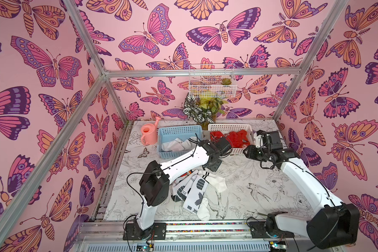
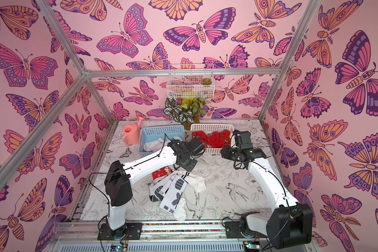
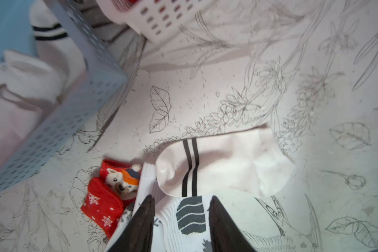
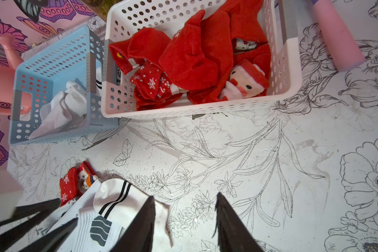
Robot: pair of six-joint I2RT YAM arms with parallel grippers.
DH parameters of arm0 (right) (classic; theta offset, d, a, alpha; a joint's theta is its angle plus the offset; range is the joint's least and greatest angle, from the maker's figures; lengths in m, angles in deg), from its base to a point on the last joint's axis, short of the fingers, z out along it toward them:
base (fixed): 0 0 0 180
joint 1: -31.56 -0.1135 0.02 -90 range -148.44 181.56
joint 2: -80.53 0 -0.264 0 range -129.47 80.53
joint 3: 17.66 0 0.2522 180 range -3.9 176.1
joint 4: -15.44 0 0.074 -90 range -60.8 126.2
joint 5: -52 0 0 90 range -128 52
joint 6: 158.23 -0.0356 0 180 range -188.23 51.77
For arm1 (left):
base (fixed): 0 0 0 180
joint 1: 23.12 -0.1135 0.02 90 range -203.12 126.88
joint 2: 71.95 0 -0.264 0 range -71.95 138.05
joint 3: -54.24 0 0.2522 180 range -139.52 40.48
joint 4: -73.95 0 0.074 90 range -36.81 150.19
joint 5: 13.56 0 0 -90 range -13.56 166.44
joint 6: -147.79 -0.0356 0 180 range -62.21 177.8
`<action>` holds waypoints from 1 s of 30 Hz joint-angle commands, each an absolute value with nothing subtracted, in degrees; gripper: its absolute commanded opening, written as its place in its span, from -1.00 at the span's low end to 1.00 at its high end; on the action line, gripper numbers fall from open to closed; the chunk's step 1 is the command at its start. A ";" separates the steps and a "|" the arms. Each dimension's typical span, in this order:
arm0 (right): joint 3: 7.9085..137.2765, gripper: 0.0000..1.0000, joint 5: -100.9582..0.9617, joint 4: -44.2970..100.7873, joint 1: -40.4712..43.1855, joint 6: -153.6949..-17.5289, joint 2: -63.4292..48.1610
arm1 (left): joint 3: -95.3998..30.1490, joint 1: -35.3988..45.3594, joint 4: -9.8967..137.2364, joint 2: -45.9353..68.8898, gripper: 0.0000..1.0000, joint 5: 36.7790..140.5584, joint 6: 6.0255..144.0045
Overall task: Sort the socks into the basket by color
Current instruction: Pick up the sock at the center of the board.
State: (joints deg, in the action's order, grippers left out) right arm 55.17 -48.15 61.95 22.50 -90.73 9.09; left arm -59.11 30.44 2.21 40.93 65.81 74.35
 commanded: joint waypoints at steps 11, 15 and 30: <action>54.99 -0.05 -48.11 62.79 22.86 -90.18 10.37 | -53.59 31.28 9.39 46.19 0.41 81.04 74.63; 54.99 -0.05 -47.90 62.90 22.86 -90.20 10.44 | -53.96 31.51 9.30 48.11 0.44 81.50 74.66; 54.82 -0.06 -47.30 63.04 22.86 -90.11 10.60 | -55.19 31.55 10.52 54.42 0.40 77.93 75.09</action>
State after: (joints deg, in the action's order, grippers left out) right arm 55.17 -48.11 61.99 22.50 -90.71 9.53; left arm -54.81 31.34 10.23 52.10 78.16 74.83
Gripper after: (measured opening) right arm 0.472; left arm 0.709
